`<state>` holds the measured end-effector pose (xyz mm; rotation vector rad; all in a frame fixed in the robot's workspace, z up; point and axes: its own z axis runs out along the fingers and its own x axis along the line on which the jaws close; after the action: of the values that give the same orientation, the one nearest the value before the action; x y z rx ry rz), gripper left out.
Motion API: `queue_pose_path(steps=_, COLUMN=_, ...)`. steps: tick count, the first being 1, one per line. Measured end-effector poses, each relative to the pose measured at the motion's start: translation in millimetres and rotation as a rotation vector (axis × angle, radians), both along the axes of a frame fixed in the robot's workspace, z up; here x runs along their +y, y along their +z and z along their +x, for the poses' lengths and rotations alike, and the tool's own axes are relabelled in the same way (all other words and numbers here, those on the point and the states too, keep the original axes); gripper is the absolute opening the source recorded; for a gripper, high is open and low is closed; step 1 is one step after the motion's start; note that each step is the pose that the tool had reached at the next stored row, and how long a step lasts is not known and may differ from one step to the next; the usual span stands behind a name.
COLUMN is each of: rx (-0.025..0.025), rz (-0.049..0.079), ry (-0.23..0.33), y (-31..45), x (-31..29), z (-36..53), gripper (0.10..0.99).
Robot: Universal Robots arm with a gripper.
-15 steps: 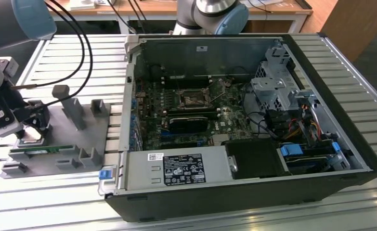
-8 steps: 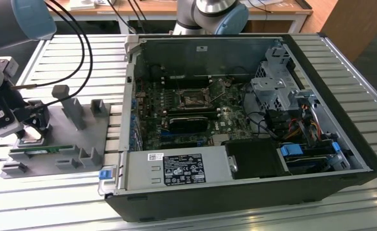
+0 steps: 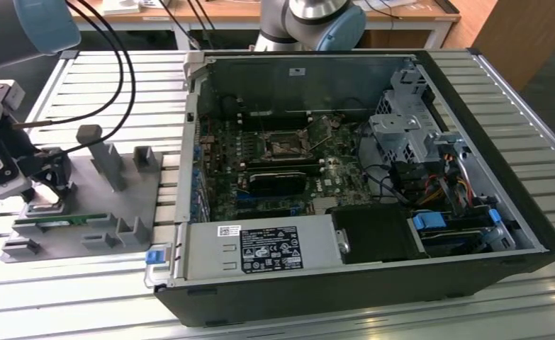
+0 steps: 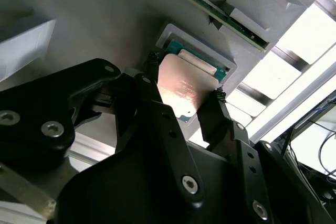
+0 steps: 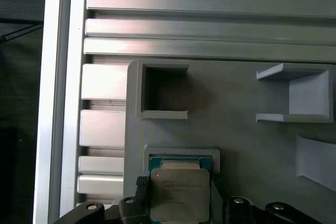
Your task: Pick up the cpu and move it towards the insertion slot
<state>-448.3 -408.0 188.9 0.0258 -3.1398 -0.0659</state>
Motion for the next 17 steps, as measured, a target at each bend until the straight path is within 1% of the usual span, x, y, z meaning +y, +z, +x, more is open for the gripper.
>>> queue_pose_path(steps=6, rx=0.0002, rz=0.000, ry=0.000, y=3.8, x=0.0, z=0.0, gripper=0.541)
queue_pose_path(steps=12, rx=0.0001, rz=0.000, ry=0.000, y=10.1, x=0.0, z=0.0, gripper=0.541)
queue_pose_path(steps=17, rx=0.0002, rz=0.000, ry=0.000, y=12.6, x=0.0, z=0.0, gripper=0.541)
